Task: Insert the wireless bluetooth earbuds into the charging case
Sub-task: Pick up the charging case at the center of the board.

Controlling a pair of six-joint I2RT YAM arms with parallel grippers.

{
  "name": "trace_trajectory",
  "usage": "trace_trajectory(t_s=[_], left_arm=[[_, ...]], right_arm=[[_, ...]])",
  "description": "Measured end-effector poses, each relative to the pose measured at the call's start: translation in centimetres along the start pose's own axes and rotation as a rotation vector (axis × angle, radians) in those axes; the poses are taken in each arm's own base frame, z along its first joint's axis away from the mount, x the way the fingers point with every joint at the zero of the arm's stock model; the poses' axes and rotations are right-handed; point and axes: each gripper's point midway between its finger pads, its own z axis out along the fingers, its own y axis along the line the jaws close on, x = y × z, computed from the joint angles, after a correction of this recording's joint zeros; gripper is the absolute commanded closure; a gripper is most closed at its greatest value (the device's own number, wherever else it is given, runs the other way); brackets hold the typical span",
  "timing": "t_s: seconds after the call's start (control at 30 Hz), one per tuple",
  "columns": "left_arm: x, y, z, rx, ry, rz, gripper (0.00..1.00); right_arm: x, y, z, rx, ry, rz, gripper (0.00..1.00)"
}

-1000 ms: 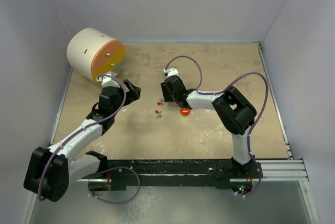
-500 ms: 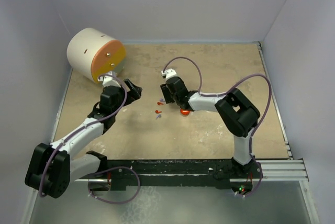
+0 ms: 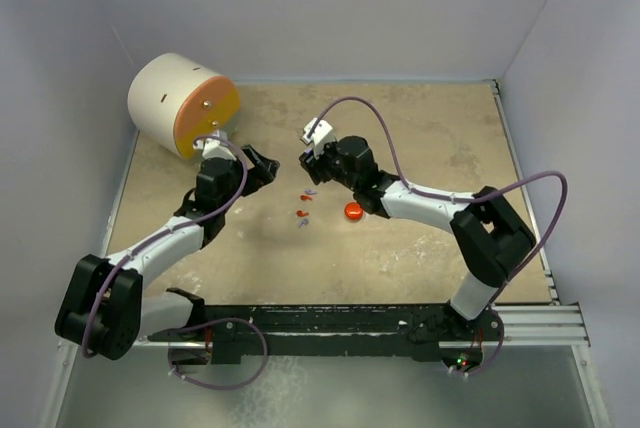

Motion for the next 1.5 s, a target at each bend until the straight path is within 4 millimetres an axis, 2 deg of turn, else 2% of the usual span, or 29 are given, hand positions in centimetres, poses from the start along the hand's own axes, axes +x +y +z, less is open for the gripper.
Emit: trace_trajectory(t_s=[0.27,0.47,0.8,0.93,1.2,1.5], left_arm=[[-0.5,-1.3,0.3,0.056,-0.018,-0.032,0.20],[-1.1,-2.3,0.3,0.102,-0.039,-0.038,0.22],[-0.3,-2.7,0.1,0.160,-0.033,-0.065,0.30],[0.0,-2.8,-0.1,0.188,-0.036,-0.081,0.31],[-0.2,-3.5,-1.0,0.251,-0.068,-0.101,0.31],[-1.5,-5.1,-2.0,0.353,-0.134,-0.131,0.31]], right_arm=[[-0.6,3.0,-1.7,-0.194,-0.090,-0.129,1.00],[-0.2,4.5,-3.3,-0.278,-0.149,-0.192,1.00],[-1.4,4.8,-5.2,-0.287,-0.273,-0.281,1.00],[-2.2,4.6,-5.3,-0.275,-0.305,-0.299,1.00],[-2.3,4.7,-4.7,-0.279,-0.304,-0.296,1.00],[-2.9,6.2,-3.1,-0.366,-0.304,-0.242,1.00]])
